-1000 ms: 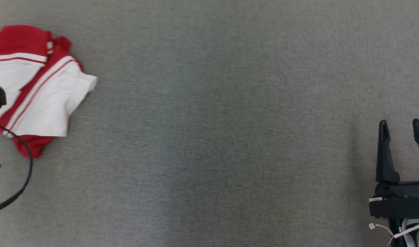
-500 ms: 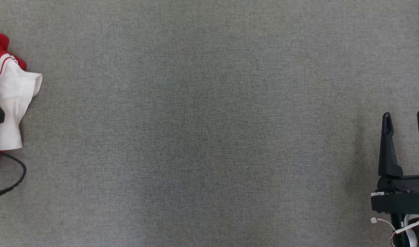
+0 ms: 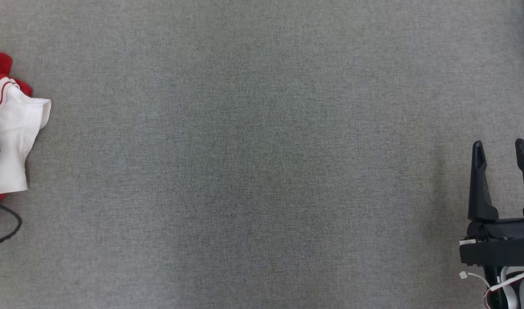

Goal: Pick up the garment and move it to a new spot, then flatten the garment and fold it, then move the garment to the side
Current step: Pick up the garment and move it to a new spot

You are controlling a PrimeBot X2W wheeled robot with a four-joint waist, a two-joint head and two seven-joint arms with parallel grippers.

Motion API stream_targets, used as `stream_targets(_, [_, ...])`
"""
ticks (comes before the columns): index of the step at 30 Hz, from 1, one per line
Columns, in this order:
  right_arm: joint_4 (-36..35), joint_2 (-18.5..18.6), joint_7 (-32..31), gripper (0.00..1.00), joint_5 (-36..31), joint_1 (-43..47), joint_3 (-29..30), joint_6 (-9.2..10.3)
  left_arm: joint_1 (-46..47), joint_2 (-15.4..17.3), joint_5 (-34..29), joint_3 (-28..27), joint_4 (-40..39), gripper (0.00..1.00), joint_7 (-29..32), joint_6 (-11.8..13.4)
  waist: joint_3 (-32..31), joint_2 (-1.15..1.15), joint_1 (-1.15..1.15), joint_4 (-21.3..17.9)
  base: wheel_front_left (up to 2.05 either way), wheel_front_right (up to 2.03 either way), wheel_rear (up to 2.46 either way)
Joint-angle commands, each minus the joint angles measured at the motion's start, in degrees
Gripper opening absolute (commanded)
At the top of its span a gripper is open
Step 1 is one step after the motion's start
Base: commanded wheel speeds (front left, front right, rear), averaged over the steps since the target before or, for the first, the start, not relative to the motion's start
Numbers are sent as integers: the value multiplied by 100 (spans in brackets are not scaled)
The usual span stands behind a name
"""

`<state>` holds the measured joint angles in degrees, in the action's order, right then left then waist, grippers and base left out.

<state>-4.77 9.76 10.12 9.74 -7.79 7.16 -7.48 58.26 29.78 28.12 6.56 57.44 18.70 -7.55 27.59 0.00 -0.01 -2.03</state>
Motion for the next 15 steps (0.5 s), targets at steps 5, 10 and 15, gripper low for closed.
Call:
stream_targets(5, [126, -58, 66, 100, 25, -3, -38, -5, -46, 124, 32, 90, -112, 0, -756, 20, -238, 0, 1, 45, 0, 0, 0])
stream_targets(10, [307, -99, 154, 100, 95, 16, -114, -5, 220, 170, -201, 146, -300, 0, -1707, 145, -524, 0, 1, 114, 0, 0, 0])
stream_targets(15, [542, -198, 248, 100, 139, -1, -182, -5, 563, 20, -311, 287, -674, 0, -2186, 130, -821, 0, 1, 128, 0, 0, 0])
